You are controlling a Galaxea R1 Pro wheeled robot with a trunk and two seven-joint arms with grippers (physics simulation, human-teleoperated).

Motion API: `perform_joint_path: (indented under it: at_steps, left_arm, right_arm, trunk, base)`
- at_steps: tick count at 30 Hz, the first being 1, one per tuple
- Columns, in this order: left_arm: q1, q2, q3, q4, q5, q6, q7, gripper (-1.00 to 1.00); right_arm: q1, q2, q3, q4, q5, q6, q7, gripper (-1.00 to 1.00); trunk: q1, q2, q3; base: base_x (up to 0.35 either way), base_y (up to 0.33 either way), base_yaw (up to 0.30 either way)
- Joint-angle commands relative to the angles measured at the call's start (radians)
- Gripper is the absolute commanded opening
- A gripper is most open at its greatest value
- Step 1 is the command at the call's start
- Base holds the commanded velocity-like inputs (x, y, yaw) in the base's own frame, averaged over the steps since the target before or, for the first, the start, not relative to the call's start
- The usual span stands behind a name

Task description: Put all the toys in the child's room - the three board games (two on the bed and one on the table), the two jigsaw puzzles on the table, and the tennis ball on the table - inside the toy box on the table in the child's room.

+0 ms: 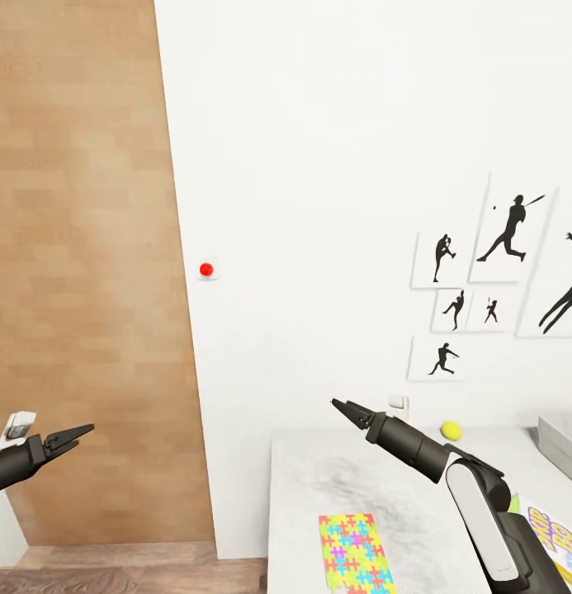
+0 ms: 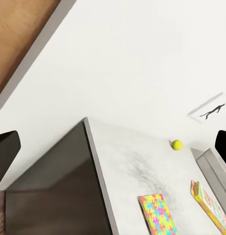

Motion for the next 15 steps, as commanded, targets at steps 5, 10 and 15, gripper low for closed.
perform_joint_path:
  at_steps: [5,10,15]
  left_arm:
    - [-0.001,-0.002,0.000,-0.001,-0.011,-0.004,-0.009,1.00]
    - [-0.001,-0.005,-0.001,-0.001,-0.011,-0.021,-0.009,1.00]
    - [-0.001,-0.009,-0.003,-0.001,-0.013,-0.035,-0.009,1.00]
  right_arm:
    - [0.000,0.001,-0.002,0.001,-0.007,0.010,-0.025,1.00]
    - [-0.001,0.002,-0.001,0.002,-0.008,0.014,-0.083,1.00]
    - [-0.002,0.003,0.007,0.003,-0.011,0.031,-0.180,1.00]
  trunk:
    - [0.000,-0.001,0.000]
    - [0.000,-0.001,0.000]
    - [0.000,-0.001,0.000]
  base:
    - [0.000,0.001,-0.001]
    - [0.000,0.000,0.000]
    - [0.000,0.000,0.000]
